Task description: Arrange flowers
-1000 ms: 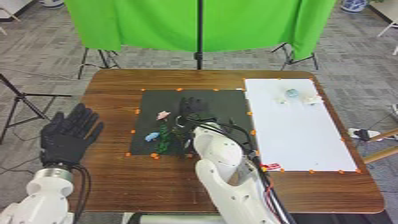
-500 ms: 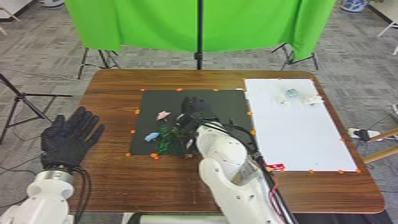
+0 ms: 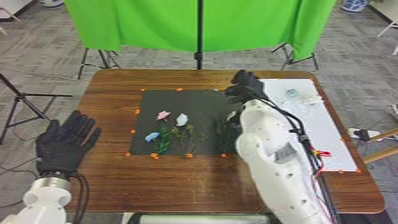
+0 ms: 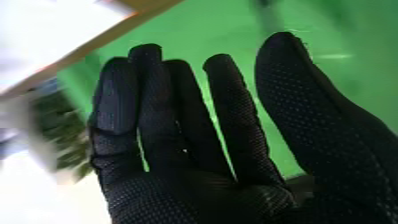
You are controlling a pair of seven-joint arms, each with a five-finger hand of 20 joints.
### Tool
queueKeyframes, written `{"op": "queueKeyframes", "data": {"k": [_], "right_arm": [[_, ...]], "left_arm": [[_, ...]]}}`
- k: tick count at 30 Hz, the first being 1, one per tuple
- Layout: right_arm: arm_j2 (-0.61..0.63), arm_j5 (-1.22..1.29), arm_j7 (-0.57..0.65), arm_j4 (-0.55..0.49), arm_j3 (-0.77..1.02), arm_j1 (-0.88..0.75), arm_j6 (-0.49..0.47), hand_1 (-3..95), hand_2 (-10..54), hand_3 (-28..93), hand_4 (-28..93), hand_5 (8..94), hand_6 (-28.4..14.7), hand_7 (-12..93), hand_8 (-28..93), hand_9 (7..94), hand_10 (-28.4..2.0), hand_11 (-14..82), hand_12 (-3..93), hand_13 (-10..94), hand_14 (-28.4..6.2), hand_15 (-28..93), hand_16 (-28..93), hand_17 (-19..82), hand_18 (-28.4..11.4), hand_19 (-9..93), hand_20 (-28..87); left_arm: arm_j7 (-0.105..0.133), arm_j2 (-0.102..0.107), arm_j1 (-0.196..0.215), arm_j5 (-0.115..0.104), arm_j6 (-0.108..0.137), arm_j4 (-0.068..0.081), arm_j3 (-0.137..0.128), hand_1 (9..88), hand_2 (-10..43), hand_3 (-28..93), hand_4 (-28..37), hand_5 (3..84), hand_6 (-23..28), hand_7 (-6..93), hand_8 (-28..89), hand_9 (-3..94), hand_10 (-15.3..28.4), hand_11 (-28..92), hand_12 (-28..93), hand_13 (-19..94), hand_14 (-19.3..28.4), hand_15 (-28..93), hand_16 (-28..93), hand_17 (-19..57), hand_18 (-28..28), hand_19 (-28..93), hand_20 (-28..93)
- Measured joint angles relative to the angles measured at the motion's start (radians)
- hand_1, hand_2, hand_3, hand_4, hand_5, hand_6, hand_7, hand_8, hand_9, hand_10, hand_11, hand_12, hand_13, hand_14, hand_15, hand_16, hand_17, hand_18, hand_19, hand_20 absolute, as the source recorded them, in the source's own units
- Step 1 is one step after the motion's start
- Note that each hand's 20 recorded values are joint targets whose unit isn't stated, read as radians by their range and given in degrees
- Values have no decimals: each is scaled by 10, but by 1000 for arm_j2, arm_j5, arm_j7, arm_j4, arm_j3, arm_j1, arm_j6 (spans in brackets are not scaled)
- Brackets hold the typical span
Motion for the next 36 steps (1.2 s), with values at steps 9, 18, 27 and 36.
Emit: {"op": "queueKeyframes", "data": {"k": [9,18,27,36], "right_arm": [[171,43,-1,66,223,4,-65,536,-95,862,-283,517,-24,224,-158,438,-156,147,112,356,-175,374,89,188,-219,660,197],[195,29,-64,102,261,-22,-135,565,-95,852,-283,539,-6,233,-164,489,-113,148,122,411,-146,334,121,202,-206,659,204],[170,-23,-100,159,221,-13,-126,569,-95,853,-283,540,-11,229,-162,451,-150,133,125,396,-150,341,132,221,-205,697,230],[156,-52,-78,212,194,-3,-76,638,-95,682,-283,703,0,303,-22,784,-99,102,367,619,-69,445,379,298,-215,818,367]], "left_arm": [[6,-11,20,4,-14,-5,-12,280,137,778,-283,497,88,199,-105,425,155,280,126,303,163,481,-73,-58,162,405,165],[5,-15,17,7,-19,-3,-9,280,139,777,-283,497,87,199,-105,425,156,279,128,305,162,478,-71,-58,162,405,167],[8,-14,11,20,-18,-2,0,283,141,786,-283,498,87,201,-105,427,155,280,128,307,162,477,-71,-57,162,405,167],[6,-15,10,42,-19,-2,6,287,142,783,-283,499,87,203,-106,427,155,282,128,308,161,478,-70,-56,162,404,168]]}}
